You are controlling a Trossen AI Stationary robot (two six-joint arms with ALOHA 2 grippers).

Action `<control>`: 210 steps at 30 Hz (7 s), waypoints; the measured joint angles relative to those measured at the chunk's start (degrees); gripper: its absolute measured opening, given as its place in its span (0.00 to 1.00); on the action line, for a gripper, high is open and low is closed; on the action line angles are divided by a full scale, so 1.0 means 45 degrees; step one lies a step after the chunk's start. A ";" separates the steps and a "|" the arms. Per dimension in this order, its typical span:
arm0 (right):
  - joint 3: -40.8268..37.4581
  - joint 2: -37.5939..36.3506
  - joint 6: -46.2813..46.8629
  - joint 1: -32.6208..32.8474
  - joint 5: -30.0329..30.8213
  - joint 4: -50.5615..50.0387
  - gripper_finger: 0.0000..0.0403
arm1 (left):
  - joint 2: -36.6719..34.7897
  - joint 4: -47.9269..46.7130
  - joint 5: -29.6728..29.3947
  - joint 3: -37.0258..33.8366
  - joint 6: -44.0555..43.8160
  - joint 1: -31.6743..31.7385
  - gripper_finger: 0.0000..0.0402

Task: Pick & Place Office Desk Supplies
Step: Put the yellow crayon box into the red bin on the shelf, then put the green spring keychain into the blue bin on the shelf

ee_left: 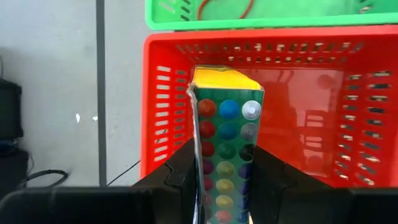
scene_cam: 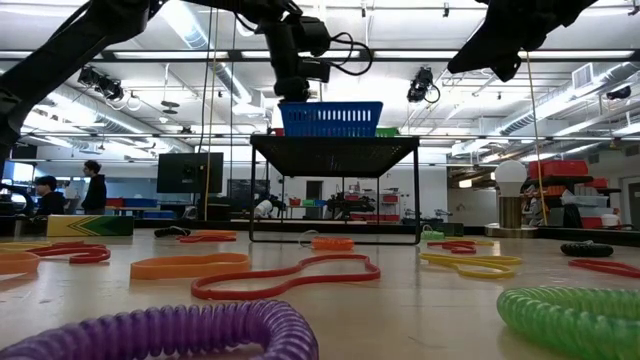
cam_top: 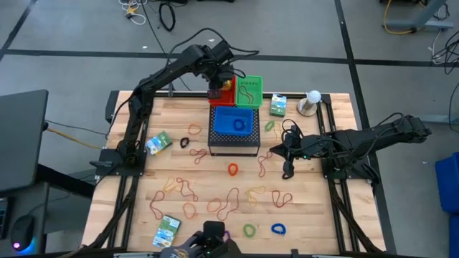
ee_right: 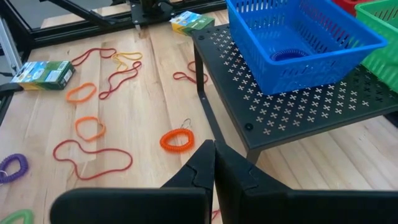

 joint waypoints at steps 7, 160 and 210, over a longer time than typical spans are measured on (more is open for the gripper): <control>0.0000 0.0000 0.0000 0.0000 -0.0005 0.0000 0.03 | 0.0023 0.0184 -0.0187 0.0000 0.0341 -0.0073 0.30; 0.8711 1.4596 0.7131 0.5106 -0.3845 -0.2219 0.39 | -1.3504 2.6505 -0.0177 -2.8173 -1.1804 -0.8888 0.02; 1.5565 1.1596 0.2922 -0.5674 -0.2409 -0.7859 0.07 | -1.3528 2.7296 -0.3253 -2.8822 -1.1289 -0.7704 0.03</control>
